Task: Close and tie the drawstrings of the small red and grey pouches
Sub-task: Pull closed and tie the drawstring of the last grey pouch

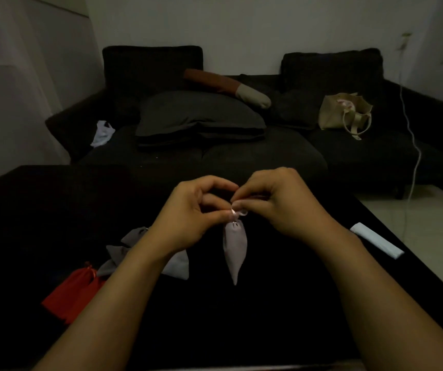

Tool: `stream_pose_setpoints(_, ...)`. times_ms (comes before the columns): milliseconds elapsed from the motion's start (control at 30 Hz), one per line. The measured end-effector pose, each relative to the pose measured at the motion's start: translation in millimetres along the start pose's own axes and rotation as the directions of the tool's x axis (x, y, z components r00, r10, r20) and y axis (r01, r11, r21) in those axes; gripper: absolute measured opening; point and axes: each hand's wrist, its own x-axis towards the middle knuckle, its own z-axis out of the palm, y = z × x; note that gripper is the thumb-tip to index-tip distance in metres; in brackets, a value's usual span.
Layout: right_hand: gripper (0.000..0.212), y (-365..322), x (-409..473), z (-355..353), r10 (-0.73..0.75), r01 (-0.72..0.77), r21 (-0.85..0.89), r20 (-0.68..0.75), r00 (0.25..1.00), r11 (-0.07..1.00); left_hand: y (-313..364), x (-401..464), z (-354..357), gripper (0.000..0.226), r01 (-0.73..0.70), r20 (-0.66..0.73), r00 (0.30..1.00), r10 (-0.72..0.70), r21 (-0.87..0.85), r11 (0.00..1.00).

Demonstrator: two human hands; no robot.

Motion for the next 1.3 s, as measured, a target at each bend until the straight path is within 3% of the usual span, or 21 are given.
stream_pose_setpoints(67, 0.011, 3.8, -3.3, -2.3, 0.140, -0.149, 0.262, 0.053, 0.989, 0.954, 1.9, -0.9, -0.6, 0.042, -0.008, 0.007, 1.000, 0.009, -0.069, 0.998)
stream_pose_setpoints(133, 0.012, 5.5, -6.3, -1.8, 0.261, -0.290, 0.506, 0.130, 0.957, 0.812, 3.1, -1.1, -0.9, 0.041, -0.025, -0.007, 1.000, 0.025, -0.142, 0.990)
stream_pose_setpoints(267, 0.005, 3.8, -6.2, 8.8, 0.425, -0.396, 0.733, 0.160, 0.891, 0.554, 3.9, 0.4, 2.8, 0.032, -0.056, -0.090, 0.995, 0.036, -0.233, 0.971)
stream_pose_setpoints(433, 0.008, 1.4, -2.5, 12.4, 0.446, -0.413, 0.760, 0.182, 0.876, 0.502, 0.8, 3.7, 9.3, 0.016, -0.109, -0.269, 0.960, 0.077, -0.105, 0.988)
stream_pose_setpoints(600, 0.008, -2.6, -2.1, 18.0, 0.445, -0.376, 0.617, 0.048, 0.894, 0.691, -3.5, 4.3, 12.8, 0.015, -0.032, -0.311, 0.950, 0.015, -0.050, 0.998)
stream_pose_setpoints(667, 0.009, -1.9, -2.1, 20.2, 0.435, -0.368, 0.592, 0.033, 0.900, 0.717, -4.3, 4.6, 15.2, 0.014, -0.013, -0.347, 0.938, 0.000, -0.036, 0.999)
stream_pose_setpoints(767, 0.012, -1.0, -4.3, 19.8, 0.426, -0.372, 0.660, 0.087, 0.901, 0.653, -3.6, 4.7, 17.3, 0.015, -0.018, -0.401, 0.916, 0.017, 0.003, 1.000)
stream_pose_setpoints(933, 0.015, 1.2, -3.3, 31.8, 0.517, -0.386, 0.833, 0.145, 0.843, 0.396, -0.6, 4.8, 22.4, 0.016, -0.045, -0.447, 0.890, 0.090, 0.111, 0.993)
stream_pose_setpoints(1133, 0.013, 7.2, -3.5, 22.8, 0.435, -0.422, 0.809, 0.234, 0.869, 0.408, 4.4, 6.7, 10.0, 0.024, 0.015, -0.322, 0.943, -0.084, -0.210, 0.978)
stream_pose_setpoints(1300, 0.021, 15.2, -2.2, 21.2, 0.385, -0.483, 0.778, 0.334, 0.860, 0.402, 2.8, 5.7, 4.3, 0.016, -0.037, -0.277, 0.961, 0.009, -0.094, 0.995)
